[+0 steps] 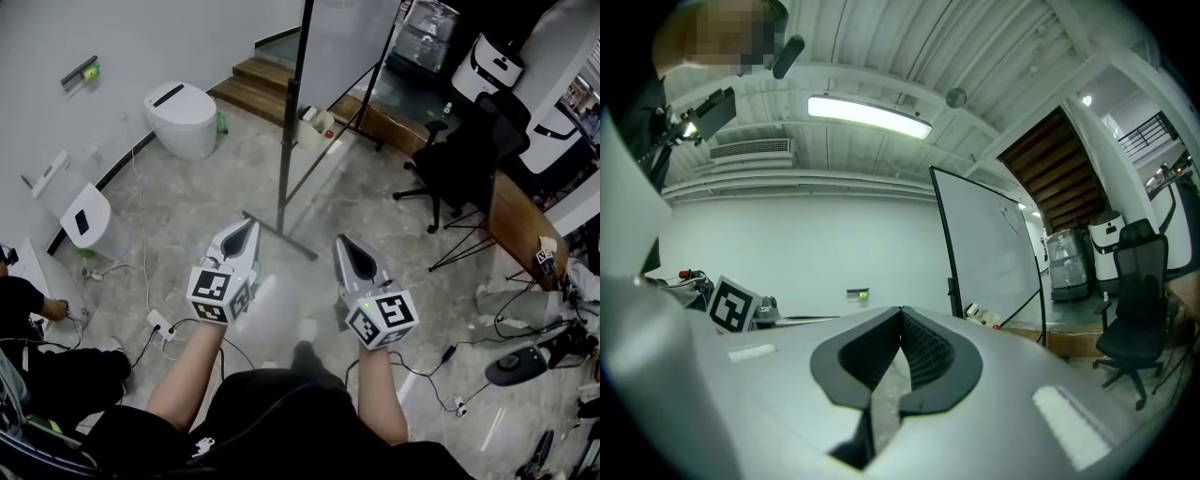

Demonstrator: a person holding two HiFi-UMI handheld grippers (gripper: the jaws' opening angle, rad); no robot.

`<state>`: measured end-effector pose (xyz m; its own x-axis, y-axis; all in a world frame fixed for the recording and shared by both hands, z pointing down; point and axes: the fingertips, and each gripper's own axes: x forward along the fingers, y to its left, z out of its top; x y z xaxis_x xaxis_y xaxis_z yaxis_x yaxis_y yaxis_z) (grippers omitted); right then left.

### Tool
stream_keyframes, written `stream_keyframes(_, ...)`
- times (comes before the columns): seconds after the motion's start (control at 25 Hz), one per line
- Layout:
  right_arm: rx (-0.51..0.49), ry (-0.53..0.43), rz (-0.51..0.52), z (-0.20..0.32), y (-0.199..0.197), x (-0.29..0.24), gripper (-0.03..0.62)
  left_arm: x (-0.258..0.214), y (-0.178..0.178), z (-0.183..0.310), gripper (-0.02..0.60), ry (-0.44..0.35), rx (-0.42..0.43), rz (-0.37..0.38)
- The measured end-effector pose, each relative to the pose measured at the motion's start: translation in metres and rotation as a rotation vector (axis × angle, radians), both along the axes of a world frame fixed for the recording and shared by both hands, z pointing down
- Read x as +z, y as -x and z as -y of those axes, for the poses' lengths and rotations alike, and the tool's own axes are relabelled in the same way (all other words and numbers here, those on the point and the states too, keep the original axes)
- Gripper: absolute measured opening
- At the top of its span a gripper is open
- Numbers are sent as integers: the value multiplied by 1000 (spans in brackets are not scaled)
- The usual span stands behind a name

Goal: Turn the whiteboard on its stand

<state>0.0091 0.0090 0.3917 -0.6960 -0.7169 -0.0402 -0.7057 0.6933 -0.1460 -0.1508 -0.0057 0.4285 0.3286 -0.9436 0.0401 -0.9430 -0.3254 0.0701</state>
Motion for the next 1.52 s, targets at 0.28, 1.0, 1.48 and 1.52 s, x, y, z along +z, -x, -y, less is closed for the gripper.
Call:
stream_keyframes(0.28,-32,-7,12,57,-8,-5,8,-15,-16,54,3,-9,-12,-2)
stream_keyframes(1.0,-146,-8,25,202,-44,-8,8,-17,-49,183,3,-14,-102,-2)
stream_keyframes(1.48,-195,24,22,239,-25,6,9,-5,-29,227,3,13,-135,36)
stream_keyframes(1.52,-193,25,24,242,-22,6,9,-4,-25,232,3,15,-132,46)
